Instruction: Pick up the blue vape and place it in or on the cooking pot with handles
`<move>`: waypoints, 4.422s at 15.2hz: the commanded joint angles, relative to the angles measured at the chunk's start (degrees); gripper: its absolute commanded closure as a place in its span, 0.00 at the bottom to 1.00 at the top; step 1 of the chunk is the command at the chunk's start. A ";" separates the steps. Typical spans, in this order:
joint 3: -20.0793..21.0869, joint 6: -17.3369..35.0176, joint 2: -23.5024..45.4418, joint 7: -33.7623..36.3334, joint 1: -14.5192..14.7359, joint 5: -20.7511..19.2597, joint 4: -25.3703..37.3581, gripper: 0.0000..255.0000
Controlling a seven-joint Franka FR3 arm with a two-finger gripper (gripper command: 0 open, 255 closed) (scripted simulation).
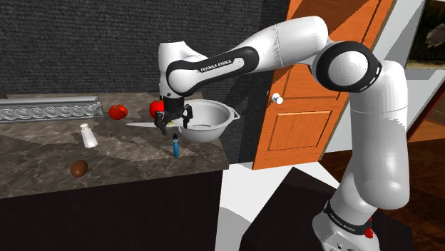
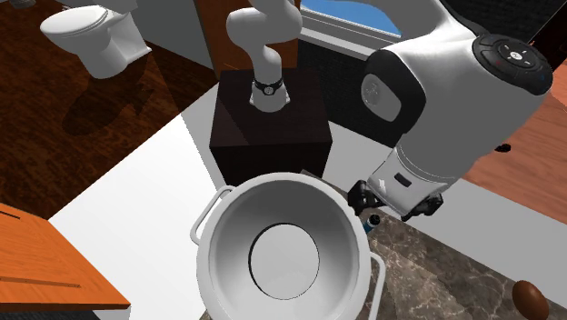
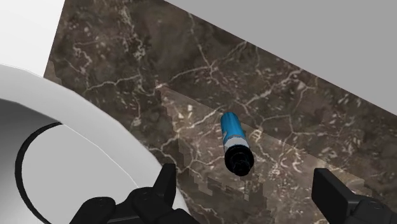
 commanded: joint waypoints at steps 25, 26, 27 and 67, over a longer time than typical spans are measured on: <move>0.66 -14.38 0.95 -1.46 0.03 1.98 12.84 1.00; 0.67 -15.17 0.99 -1.47 0.09 1.98 13.68 1.00; 0.68 -15.97 1.05 -1.48 0.15 1.97 14.54 1.00; -3.45 -26.70 6.12 -19.90 -13.11 3.00 30.43 1.00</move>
